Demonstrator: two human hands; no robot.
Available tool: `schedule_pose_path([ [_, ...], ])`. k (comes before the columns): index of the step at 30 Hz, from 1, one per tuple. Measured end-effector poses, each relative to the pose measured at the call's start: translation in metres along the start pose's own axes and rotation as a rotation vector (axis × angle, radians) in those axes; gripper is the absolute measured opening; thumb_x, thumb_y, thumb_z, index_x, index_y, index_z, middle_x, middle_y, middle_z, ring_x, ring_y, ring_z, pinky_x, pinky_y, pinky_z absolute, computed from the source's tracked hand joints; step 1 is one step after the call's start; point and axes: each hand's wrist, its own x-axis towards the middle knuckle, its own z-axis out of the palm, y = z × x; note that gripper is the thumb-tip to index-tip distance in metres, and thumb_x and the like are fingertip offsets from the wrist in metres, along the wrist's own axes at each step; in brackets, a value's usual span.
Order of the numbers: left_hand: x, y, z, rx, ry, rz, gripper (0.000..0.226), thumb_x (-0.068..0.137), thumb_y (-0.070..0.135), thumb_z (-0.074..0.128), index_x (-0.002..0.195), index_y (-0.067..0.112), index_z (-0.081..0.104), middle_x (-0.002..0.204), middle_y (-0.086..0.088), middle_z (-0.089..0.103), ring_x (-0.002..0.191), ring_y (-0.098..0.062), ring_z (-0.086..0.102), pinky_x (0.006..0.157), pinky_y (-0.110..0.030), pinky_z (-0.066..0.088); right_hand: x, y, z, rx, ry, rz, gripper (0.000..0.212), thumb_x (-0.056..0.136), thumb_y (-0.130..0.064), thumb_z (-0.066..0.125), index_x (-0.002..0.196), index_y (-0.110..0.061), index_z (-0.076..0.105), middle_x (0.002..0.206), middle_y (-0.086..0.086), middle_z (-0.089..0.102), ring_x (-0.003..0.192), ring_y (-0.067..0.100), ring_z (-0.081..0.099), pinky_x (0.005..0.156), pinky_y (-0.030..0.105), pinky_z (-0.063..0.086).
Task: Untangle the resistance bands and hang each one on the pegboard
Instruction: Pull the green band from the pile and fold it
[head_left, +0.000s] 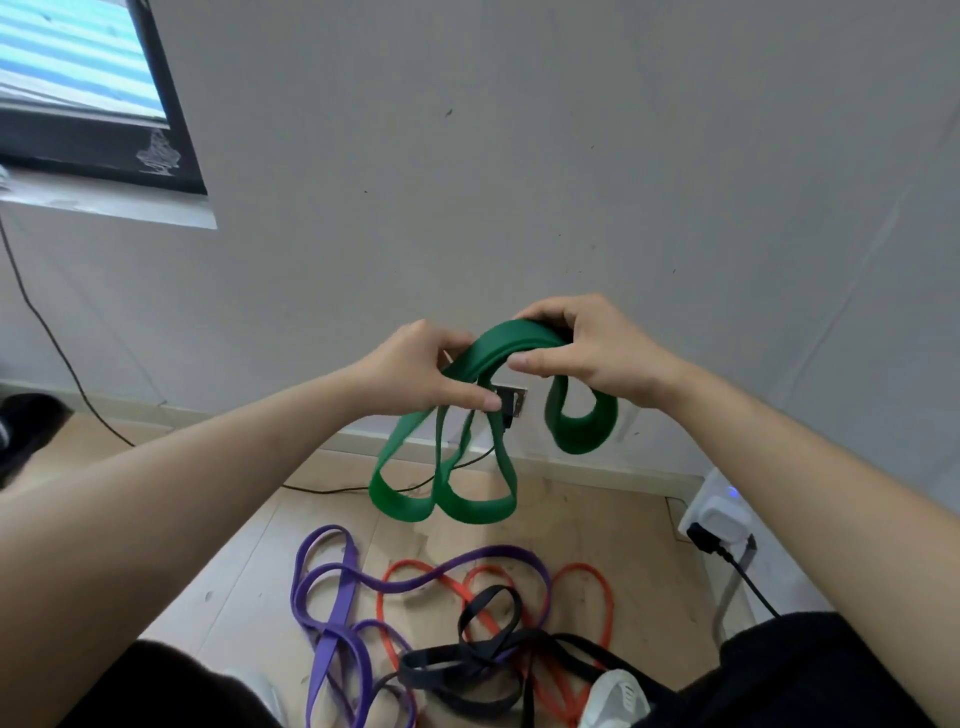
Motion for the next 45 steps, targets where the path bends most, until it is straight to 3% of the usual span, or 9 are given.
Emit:
schedule_pose_path([
  [5, -0.002, 0.006, 0.016, -0.247, 0.018, -0.049, 0.042, 0.074, 0.039, 0.087, 0.108, 0.02, 0.071, 0.098, 0.0, 0.076, 0.083, -0.005, 0.071, 0.073, -0.015, 0.053, -0.001, 0.001, 0.007, 0.213, 0.097, -0.018, 0.024, 0.085, -0.008, 0.075, 0.108, -0.006, 0.07, 0.087, 0.002, 0.071, 0.073, 0.008, 0.064, 0.071, 0.025, 0.055],
  [11, -0.005, 0.007, 0.029, -0.474, -0.078, -0.13, 0.029, 0.083, 0.013, 0.08, 0.106, 0.006, 0.065, 0.103, -0.003, 0.079, 0.1, -0.014, 0.074, 0.09, -0.027, 0.057, 0.0, -0.003, -0.013, 0.496, 0.228, -0.043, 0.02, 0.082, -0.015, 0.073, 0.102, -0.009, 0.071, 0.072, -0.004, 0.066, 0.065, 0.015, 0.06, 0.065, 0.025, 0.052],
  [15, 0.001, 0.015, 0.024, -0.511, -0.016, -0.118, 0.029, 0.082, 0.015, 0.082, 0.101, 0.0, 0.065, 0.08, 0.004, 0.068, 0.073, -0.006, 0.068, 0.072, -0.019, 0.052, -0.004, 0.007, -0.036, 0.523, 0.257, -0.015, 0.03, 0.077, -0.025, 0.074, 0.103, -0.01, 0.071, 0.074, 0.001, 0.064, 0.067, 0.018, 0.06, 0.069, 0.028, 0.053],
  [21, -0.002, 0.016, 0.002, -0.63, 0.182, -0.085, 0.053, 0.059, 0.038, 0.089, 0.099, 0.007, 0.074, 0.094, -0.024, 0.074, 0.087, -0.025, 0.074, 0.089, -0.041, 0.056, -0.02, 0.035, -0.055, 0.31, 0.039, 0.15, 0.036, 0.079, -0.014, 0.075, 0.112, -0.004, 0.065, 0.088, 0.008, 0.071, 0.083, 0.02, 0.068, 0.084, 0.031, 0.055],
  [25, 0.002, 0.028, -0.002, -0.648, 0.217, -0.056, 0.038, 0.065, 0.025, 0.091, 0.094, 0.008, 0.076, 0.078, -0.008, 0.073, 0.077, -0.017, 0.069, 0.077, -0.032, 0.05, -0.019, 0.036, -0.039, -0.007, -0.227, 0.25, 0.039, 0.081, -0.015, 0.08, 0.116, -0.008, 0.065, 0.1, 0.012, 0.071, 0.096, 0.023, 0.07, 0.094, 0.035, 0.054],
  [27, 0.004, 0.037, 0.0, -0.626, 0.209, -0.023, 0.026, 0.074, 0.014, 0.087, 0.096, 0.007, 0.075, 0.075, 0.001, 0.071, 0.073, -0.011, 0.066, 0.07, -0.023, 0.05, -0.017, 0.031, -0.022, -0.004, -0.262, 0.239, 0.042, 0.08, -0.014, 0.081, 0.117, -0.008, 0.064, 0.107, 0.01, 0.072, 0.102, 0.019, 0.07, 0.093, 0.032, 0.054],
  [32, 0.005, 0.044, -0.004, -0.611, 0.247, 0.002, 0.024, 0.077, 0.009, 0.084, 0.099, 0.005, 0.075, 0.084, -0.007, 0.076, 0.077, -0.012, 0.071, 0.072, -0.023, 0.055, -0.005, 0.014, 0.0, 0.381, -0.04, 0.059, 0.051, 0.081, -0.007, 0.078, 0.129, -0.01, 0.059, 0.12, 0.019, 0.066, 0.11, 0.023, 0.066, 0.097, 0.038, 0.054],
  [40, -0.002, 0.043, -0.025, -0.606, 0.245, -0.012, 0.027, 0.081, 0.016, 0.082, 0.104, 0.006, 0.074, 0.076, 0.006, 0.074, 0.068, -0.003, 0.067, 0.065, -0.015, 0.049, 0.011, -0.009, 0.01, 0.341, 0.138, -0.04, 0.038, 0.084, -0.012, 0.077, 0.119, -0.007, 0.065, 0.109, 0.011, 0.073, 0.102, 0.021, 0.07, 0.094, 0.035, 0.056],
  [45, -0.011, 0.039, -0.039, -0.498, 0.129, -0.025, 0.042, 0.079, 0.014, 0.085, 0.117, 0.013, 0.067, 0.075, 0.006, 0.072, 0.072, -0.01, 0.069, 0.07, -0.023, 0.055, 0.015, -0.024, -0.001, 0.5, 0.176, -0.011, 0.022, 0.087, -0.005, 0.069, 0.109, -0.009, 0.069, 0.09, 0.001, 0.072, 0.079, 0.016, 0.067, 0.082, 0.034, 0.057],
])
